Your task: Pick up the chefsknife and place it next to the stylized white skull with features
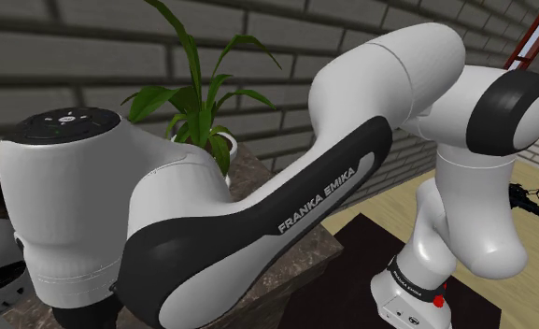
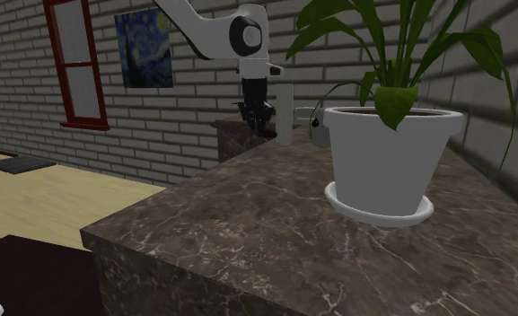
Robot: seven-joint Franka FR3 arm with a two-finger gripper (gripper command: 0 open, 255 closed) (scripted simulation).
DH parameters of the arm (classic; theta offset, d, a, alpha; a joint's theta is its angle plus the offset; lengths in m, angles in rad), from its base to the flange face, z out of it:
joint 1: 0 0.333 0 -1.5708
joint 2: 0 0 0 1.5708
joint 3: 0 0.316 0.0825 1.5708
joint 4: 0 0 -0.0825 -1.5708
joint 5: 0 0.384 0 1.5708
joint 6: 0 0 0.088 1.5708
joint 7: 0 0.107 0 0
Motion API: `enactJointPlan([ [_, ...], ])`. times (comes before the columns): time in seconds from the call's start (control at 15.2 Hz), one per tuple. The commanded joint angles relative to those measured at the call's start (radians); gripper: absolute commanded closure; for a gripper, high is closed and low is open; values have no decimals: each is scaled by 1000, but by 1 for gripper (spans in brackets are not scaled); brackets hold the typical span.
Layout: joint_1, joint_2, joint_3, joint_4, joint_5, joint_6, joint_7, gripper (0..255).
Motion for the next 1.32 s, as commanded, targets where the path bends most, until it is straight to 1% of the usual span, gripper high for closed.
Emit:
enactJointPlan([
  [0.0,-1,6,-2,-18,-3,24,1,255],
  [0.33,4,38,-11,-47,-18,82,8,255],
  [0.86,4,38,-11,-47,-18,82,8,255],
  [0.92,4,37,-11,-47,-18,83,8,0],
  [1.25,4,38,-11,-47,-18,82,8,0],
])
